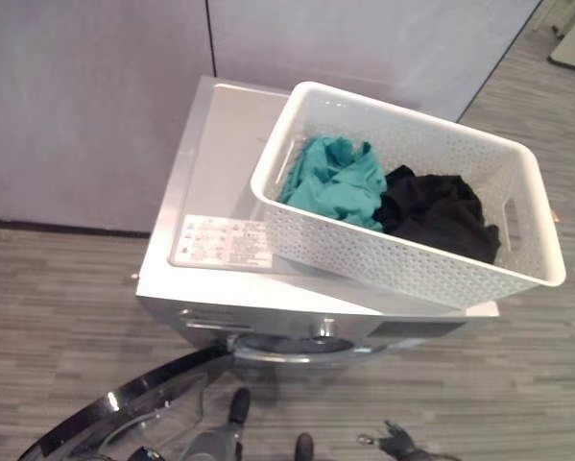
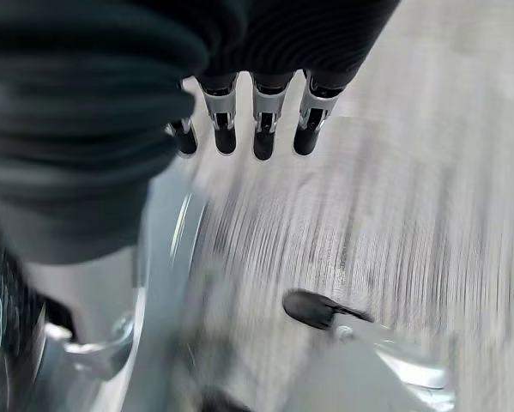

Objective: Grab the laundry basket,head to the washer,open it,put in the laundry and shut it.

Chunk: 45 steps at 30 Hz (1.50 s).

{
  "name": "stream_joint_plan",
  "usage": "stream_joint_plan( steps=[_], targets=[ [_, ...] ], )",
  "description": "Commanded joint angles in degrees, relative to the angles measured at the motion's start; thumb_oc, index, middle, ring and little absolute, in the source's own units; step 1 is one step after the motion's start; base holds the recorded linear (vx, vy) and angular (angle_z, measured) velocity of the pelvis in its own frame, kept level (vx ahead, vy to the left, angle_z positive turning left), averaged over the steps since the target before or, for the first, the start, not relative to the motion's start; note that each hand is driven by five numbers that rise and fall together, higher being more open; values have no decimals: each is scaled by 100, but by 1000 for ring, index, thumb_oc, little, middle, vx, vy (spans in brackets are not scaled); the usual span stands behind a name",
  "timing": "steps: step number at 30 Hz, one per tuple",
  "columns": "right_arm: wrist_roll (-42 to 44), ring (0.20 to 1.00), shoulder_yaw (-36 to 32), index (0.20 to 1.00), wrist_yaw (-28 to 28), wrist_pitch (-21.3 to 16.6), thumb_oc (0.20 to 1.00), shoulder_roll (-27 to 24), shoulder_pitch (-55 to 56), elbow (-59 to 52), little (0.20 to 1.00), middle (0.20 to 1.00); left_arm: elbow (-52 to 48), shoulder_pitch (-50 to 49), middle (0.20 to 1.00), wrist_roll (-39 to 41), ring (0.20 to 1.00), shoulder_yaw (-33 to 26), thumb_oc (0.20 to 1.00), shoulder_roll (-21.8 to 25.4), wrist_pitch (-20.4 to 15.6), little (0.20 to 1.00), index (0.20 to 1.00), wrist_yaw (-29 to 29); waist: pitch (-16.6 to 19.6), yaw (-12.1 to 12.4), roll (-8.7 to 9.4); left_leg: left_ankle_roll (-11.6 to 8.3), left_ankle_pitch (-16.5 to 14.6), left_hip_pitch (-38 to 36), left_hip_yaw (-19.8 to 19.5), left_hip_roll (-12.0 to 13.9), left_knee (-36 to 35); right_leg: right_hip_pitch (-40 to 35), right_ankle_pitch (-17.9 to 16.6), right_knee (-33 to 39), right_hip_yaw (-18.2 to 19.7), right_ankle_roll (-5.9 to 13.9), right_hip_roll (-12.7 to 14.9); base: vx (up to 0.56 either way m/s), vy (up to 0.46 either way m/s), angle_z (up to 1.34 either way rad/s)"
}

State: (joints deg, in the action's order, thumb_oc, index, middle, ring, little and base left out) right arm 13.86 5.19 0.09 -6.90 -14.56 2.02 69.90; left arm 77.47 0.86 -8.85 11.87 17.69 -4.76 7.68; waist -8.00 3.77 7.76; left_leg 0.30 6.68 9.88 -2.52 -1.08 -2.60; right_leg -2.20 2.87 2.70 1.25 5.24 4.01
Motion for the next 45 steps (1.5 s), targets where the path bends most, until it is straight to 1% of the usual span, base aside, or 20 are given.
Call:
stream_joint_plan(
  steps=[1, 3, 6, 7, 9, 12, 13, 15, 18, 20, 21, 25, 28, 29, 32, 35, 37, 38, 39, 45],
  targets=[
    [1764, 1000, -256, 1000, 899, -108, 1000, -379, 542, -598, 1000, 1000, -21, 240, 1000, 289, 1000, -85, 1000, 41, -66, 1000, 1000, -50, 90, -54, -315, -117, -145, 149, -15, 327, 166, 130, 26, -598, 46, 217, 104, 11, -54, -14],
    [2416, 1000, -864, 1000, 1134, -84, 1000, -645, 689, -478, 1000, 1000, 28, 179, 1000, 417, 1000, -178, 1000, 72, -64, 1000, 1000, -253, 239, -128, -239, -175, -116, 99, 37, 369, 108, 67, 19, -466, 52, 213, 95, 25, -64, -12],
    [2775, 1000, -1139, 1000, 1200, -75, 1000, -740, 689, -618, 1000, 1000, 77, 169, 1000, 443, 1000, -221, 1000, 86, -59, 1000, 1000, -296, 288, -162, -214, -194, -106, 84, 36, 377, 100, 31, 9, -431, 60, 212, 84, 16, -39, -13],
    [3429, 1000, -1571, 1000, 1347, -69, 1000, -925, 758, -972, 1000, 1000, 93, 176, 1000, 502, 1000, -278, 1000, 82, -73, 1000, 1000, -326, 372, -218, -185, -222, -101, 53, 48, 406, 86, -21, 22, -385, 32, 211, 70, 6, -37, -16],
    [3620, 1000, -1907, 1000, 1445, -94, 1000, -1217, 926, -1266, 1000, 1000, 125, 108, 1000, 492, 1000, -317, 1000, 88, -92, 1000, 1000, -417, 452, -245, -149, -248, -84, 26, 40, 423, 65, -63, 4, -361, -3, 215, 62, 12, -44, -3],
    [3485, 1000, -2495, 1000, 1630, -93, 1000, -2005, 1354, -2270, 1000, 1000, 147, -21, 1000, 396, 1000, -310, 1000, 88, -85, 1000, 1000, -615, 561, -294, -85, -267, -67, -15, 17, 433, 25, -107, -119, -338, -41, 230, 69, 1, -28, 4],
    [3321, 1000, -2889, 1000, 1724, -100, 1000, -2607, 1496, -2727, 1000, 1000, 156, -86, 1000, 318, 1000, -286, 1000, 84, -89, 1000, 1000, -713, 591, -323, -48, -274, -72, -57, 31, 429, 8, -135, -156, -336, -41, 247, 78, -4, -8, 3],
    [3234, 1000, -3182, 1000, 1705, -164, 1000, -3082, 1579, -3244, 1000, 1000, 197, -128, 1000, 284, 1000, -250, 1000, 76, -88, 1000, 1000, -852, 658, -344, -46, -281, -66, -76, 58, 455, -28, -132, -208, -301, -50, 260, 71, 0, 0, 0],
    [2824, 1000, -3739, 1000, 1788, -275, 1000, -4188, 1685, -4239, 1000, 1000, 244, -266, 1000, 233, 1000, -284, 1000, 88, -104, 1000, 1000, -1039, 753, -383, 6, -275, -106, -203, 147, 461, -90, -172, -272, -260, -5, 304, 100, 8, 19, -4],
    [2635, 1000, -3958, 1000, 1710, -296, 1000, -4437, 1775, -4545, 1000, 1000, 241, -313, 1000, 227, 1000, -325, 1000, 90, -107, 1000, 1000, -1068, 796, -394, 4, -275, -108, -202, 172, 473, -106, -148, -307, -241, 19, 308, 96, 5, 27, -5],
    [2217, 1000, -4401, 1000, 1664, -425, 1000, -4943, 1800, -5273, 1000, 1000, 213, -424, 1000, 212, 1000, -415, 1000, 73, -127, 1000, 1000, -1126, 855, -416, 5, -270, -133, -243, 213, 474, -128, -155, -333, -203, 49, 330, 106, 0, 0, 0],
    [1963, 1000, -4716, 1000, 1537, -698, 1000, -5289, 1454, -6092, 1000, 1000, 186, -476, 1000, 183, 1000, -421, 1000, -1, -164, 1000, 1000, -1124, 947, -399, -8, -249, -175, -274, 226, 457, -154, -165, -359, -139, 73, 347, 130, 17, 39, -8],
    [1916, 1000, -4473, 1000, 1477, -757, 1000, -5552, 883, -6320, 1000, 1000, 90, -504, 1000, -29, 1000, -57, 1000, -41, -178, 1000, 1000, -1158, 995, -285, 10, -227, -205, -283, 196, 434, -174, -175, -356, -85, 36, 358, 150, 2, 25, -10],
    [1476, 1000, -3998, 1000, 1559, -647, 1000, -6110, 477, -6499, 1000, 1000, 34, -578, 1000, -25, 1000, -28, 1000, 5, -166, 1000, 1000, -1185, 1013, -183, 53, -221, -211, -269, 179, 422, -178, -175, -339, -69, 20, 361, 151, 0, 0, 0],
    [1348, 1000, -3265, 1000, 1894, -477, 1000, -6723, 33, -6489, 1000, 1000, 35, -614, 1000, 21, 1000, 49, 1000, 43, -149, 1000, 1000, -1272, 1005, -36, 145, -225, -213, -256, 185, 429, -172, -172, -307, -63, -31, 363, 143, 0, 0, 0],
    [750, 1000, -1722, 1000, 1927, -377, 1000, -7180, -1251, -6153, 1000, 1000, 66, -601, 1000, 30, 1000, 196, 1000, 116, -142, 1000, 1000, -1312, 923, 264, 259, -223, -232, -272, 217, 451, -167, -187, -297, -20, -59, 382, 147, 0, 0, 0],
    [477, 1000, -786, 1000, 1887, -341, 1000, -7216, -2171, -6030, 1000, 1000, 64, -624, 1000, 47, 1000, 150, 1000, 129, -136, 1000, 1000, -1322, 896, 297, 291, -217, -245, -297, 240, 457, -166, -201, -295, -9, -50, 389, 153, 0, 0, 0],
    [79, 1000, 149, 1000, 1843, -231, 1000, -7208, -3016, -5819, 1000, 1000, 85, -597, 1000, 84, 1000, 159, 1000, 184, -113, 1000, 1000, -1307, 819, 429, 367, -213, -251, -280, 222, 464, -160, -203, -306, 21, -95, 394, 154, 0, 0, 0],
    [79, 1000, 582, 1000, 1870, -203, 1000, -7133, -3421, -5747, 1000, 1000, 71, -611, 1000, 99, 1000, 102, 1000, 150, -101, 1000, 1000, -1304, 803, 400, 354, -211, -249, -265, 213, 467, -154, -195, -309, 20, -105, 398, 153, -7, 7, -7],
    [-570, 1000, 2139, 1000, 1740, -67, 1000, -6835, -4752, -5173, 1000, 1000, 40, -485, 1000, 169, 1000, 267, 1000, 209, -53, 1000, 1000, -1301, 484, 611, 526, -210, -160, -7, -20, 468, -110, -102, -306, -16, -330, 373, 109, -35, -37, 9]
  ],
)
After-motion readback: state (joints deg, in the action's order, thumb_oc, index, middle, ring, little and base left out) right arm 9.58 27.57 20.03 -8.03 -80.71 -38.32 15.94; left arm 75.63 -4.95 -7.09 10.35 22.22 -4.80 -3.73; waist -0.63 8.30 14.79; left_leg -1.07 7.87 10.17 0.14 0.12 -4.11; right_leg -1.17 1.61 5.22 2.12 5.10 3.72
